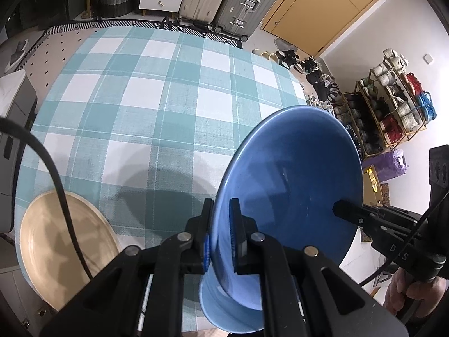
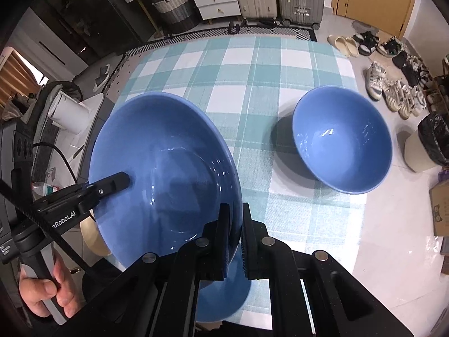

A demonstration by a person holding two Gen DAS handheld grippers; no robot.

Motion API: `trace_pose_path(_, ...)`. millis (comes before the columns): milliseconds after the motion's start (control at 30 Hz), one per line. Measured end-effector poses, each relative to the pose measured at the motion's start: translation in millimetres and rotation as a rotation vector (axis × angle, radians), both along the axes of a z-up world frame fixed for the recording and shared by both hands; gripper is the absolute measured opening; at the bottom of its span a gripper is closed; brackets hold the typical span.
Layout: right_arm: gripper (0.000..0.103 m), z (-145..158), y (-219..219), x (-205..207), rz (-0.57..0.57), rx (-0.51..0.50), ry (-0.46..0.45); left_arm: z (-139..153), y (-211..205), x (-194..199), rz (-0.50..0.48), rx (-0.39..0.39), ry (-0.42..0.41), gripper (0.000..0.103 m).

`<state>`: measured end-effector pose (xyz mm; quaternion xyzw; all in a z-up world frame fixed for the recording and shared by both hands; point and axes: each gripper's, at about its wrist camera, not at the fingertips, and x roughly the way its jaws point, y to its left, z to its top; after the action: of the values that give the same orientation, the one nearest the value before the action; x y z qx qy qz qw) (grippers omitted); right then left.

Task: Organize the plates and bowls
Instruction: 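Lower the large blue bowl into the other blue bowl with both grippers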

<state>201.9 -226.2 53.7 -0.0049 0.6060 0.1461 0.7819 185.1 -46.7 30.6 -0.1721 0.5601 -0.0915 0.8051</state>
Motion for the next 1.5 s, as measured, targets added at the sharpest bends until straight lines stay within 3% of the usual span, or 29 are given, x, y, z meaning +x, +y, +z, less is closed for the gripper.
trace_pose_path(333,0.007,15,-4,-15,-0.006,-0.011,-0.007,14,-5,-15,-0.013,-0.007,-0.009,0.006)
trace_pose_path(700,0.007,27,-8,-61,-0.008,-0.003,-0.021,23,-10,-51,-0.022,0.004,-0.009,0.006)
trace_pose_path(1067,0.007,6,-13,-101,-0.036,0.014,-0.009,8,-16,-82,-0.022,0.023,0.019,0.008)
trace_pose_path(1500,0.007,-23,-20,-109,-0.040,0.018,0.024,-21,-24,-90,-0.033,0.022,0.077,0.011)
